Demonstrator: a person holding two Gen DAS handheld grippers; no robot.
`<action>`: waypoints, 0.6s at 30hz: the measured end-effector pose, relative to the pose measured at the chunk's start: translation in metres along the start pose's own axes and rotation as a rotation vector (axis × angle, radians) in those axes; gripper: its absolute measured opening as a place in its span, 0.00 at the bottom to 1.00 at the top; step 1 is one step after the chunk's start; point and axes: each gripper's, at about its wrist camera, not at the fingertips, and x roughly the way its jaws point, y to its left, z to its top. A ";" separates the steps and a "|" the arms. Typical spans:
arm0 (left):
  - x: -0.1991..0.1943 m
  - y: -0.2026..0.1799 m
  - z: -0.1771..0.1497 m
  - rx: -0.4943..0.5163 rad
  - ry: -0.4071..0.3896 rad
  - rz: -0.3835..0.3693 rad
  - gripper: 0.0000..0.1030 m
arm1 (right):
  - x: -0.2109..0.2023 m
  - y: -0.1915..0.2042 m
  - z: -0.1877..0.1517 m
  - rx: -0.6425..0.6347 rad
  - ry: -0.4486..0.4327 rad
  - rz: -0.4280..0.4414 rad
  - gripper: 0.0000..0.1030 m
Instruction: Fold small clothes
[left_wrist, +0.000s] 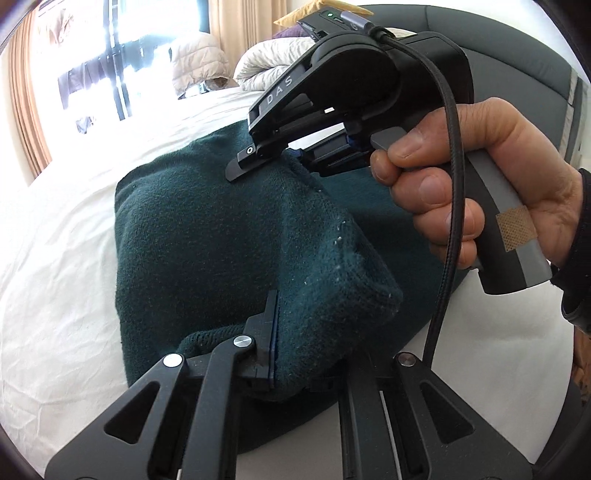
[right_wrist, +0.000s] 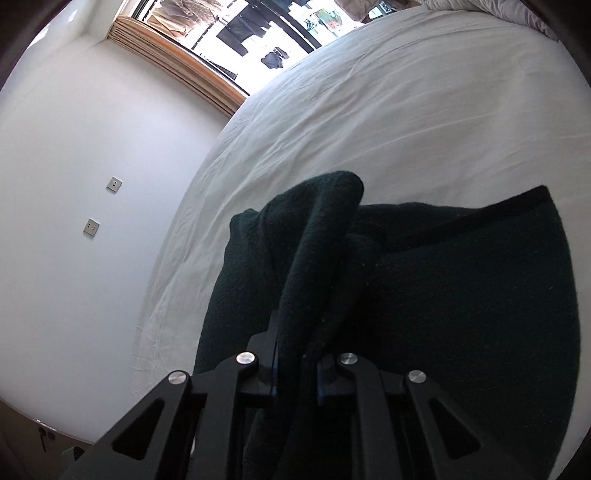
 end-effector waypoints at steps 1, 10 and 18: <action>0.000 -0.003 0.002 0.009 -0.003 -0.006 0.09 | -0.009 -0.006 0.002 -0.007 0.001 -0.004 0.13; 0.014 -0.025 0.006 0.082 -0.005 -0.069 0.09 | -0.033 -0.046 0.012 -0.036 0.009 -0.076 0.13; 0.014 -0.027 0.003 0.095 0.015 -0.088 0.09 | -0.035 -0.062 0.013 -0.039 0.018 -0.099 0.13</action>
